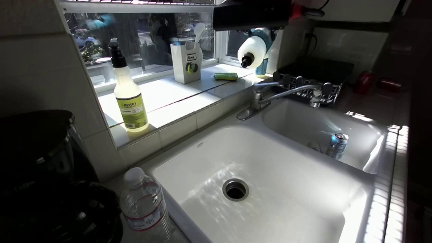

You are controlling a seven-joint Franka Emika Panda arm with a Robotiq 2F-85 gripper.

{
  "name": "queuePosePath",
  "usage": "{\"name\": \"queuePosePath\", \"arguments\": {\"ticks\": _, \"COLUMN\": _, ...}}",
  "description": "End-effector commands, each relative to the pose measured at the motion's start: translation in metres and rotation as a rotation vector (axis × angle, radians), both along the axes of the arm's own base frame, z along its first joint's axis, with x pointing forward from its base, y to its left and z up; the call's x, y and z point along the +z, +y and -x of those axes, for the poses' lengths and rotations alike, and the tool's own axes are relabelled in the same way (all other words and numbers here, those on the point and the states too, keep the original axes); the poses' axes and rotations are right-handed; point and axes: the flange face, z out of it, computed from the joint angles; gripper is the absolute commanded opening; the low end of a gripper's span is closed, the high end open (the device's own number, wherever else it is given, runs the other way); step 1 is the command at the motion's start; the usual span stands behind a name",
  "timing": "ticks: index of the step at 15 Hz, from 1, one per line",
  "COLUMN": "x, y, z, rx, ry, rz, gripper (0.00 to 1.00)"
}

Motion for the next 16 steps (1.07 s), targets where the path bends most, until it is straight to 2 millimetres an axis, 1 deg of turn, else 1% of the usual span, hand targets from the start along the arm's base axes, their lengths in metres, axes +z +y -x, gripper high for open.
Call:
{"name": "queuePosePath", "arguments": {"ticks": 1, "x": -0.003, "y": -0.012, "z": 0.007, "rx": -0.048, "ry": -0.041, "rz": -0.152, "gripper": 0.31}}
{"name": "queuePosePath", "arguments": {"ticks": 3, "x": -0.004, "y": -0.014, "z": 0.005, "rx": -0.041, "ry": -0.051, "rz": -0.205, "gripper": 0.31}}
{"name": "queuePosePath", "arguments": {"ticks": 4, "x": 0.000, "y": -0.010, "z": -0.003, "rx": -0.033, "ry": -0.024, "rz": -0.145, "gripper": 0.56}}
{"name": "queuePosePath", "arguments": {"ticks": 6, "x": -0.002, "y": -0.013, "z": -0.004, "rx": -0.036, "ry": -0.031, "rz": -0.168, "gripper": 0.56}}
{"name": "queuePosePath", "arguments": {"ticks": 11, "x": -0.003, "y": -0.013, "z": -0.003, "rx": -0.041, "ry": -0.031, "rz": -0.172, "gripper": 0.56}}
{"name": "queuePosePath", "arguments": {"ticks": 12, "x": -0.003, "y": -0.013, "z": -0.003, "rx": -0.041, "ry": -0.032, "rz": -0.172, "gripper": 0.31}}
{"name": "queuePosePath", "arguments": {"ticks": 16, "x": 0.003, "y": -0.044, "z": -0.020, "rx": -0.095, "ry": -0.096, "rz": -0.343, "gripper": 0.31}}
